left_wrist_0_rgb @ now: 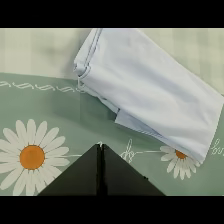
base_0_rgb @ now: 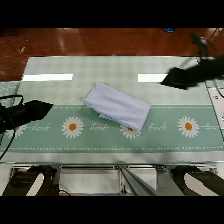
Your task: Fold the shirts.
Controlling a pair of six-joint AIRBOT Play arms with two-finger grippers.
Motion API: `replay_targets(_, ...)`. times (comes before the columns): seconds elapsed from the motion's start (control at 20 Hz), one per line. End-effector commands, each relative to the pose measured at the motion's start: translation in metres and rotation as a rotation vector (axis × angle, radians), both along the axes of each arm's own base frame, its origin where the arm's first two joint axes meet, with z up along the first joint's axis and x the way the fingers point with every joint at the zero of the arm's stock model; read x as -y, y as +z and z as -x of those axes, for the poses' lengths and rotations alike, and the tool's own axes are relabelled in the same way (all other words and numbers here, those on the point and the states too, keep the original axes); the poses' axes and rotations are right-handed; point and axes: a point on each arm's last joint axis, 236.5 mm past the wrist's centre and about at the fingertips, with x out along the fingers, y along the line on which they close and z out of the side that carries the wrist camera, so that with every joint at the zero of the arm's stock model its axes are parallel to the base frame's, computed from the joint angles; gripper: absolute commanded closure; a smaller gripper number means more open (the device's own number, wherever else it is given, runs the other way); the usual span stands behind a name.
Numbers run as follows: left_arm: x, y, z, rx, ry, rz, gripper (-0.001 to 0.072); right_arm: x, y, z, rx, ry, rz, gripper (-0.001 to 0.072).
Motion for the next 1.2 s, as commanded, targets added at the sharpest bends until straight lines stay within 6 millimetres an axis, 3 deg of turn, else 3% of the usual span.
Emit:
replay_targets(0.0,0.000,-0.009,0.002,-0.025,0.003,0.009,0.0683,0.069,-0.045,0.060,0.024,-0.299,0.095,0.0298)
replay_targets(0.15,0.005,-0.024,0.008,-0.070,-0.006,0.035,0.0683,0.019,-0.106,0.070,-0.011,-0.394,-0.197,0.0303)
replay_targets(0.55,0.013,-0.063,0.018,-0.160,0.001,0.083,0.0683,-0.047,-0.180,0.059,-0.234,-0.361,-0.554,0.0303)
replay_targets(0.85,0.010,-0.069,0.011,-0.147,0.026,0.088,0.0683,-0.072,-0.203,0.059,-0.303,-0.308,-0.623,0.0303)
replay_targets(1.05,0.010,-0.074,0.007,-0.165,0.034,0.091,0.0683,-0.115,-0.190,0.032,-0.263,-0.172,-0.578,0.0305)
replay_targets(1.1,0.011,-0.075,0.007,-0.170,0.033,0.097,0.0683,-0.128,-0.185,0.024,-0.258,-0.139,-0.571,0.0332)
replay_targets(1.15,0.011,-0.075,0.007,-0.171,0.034,0.097,0.0683,-0.143,-0.181,0.019,-0.258,-0.098,-0.572,0.0425)
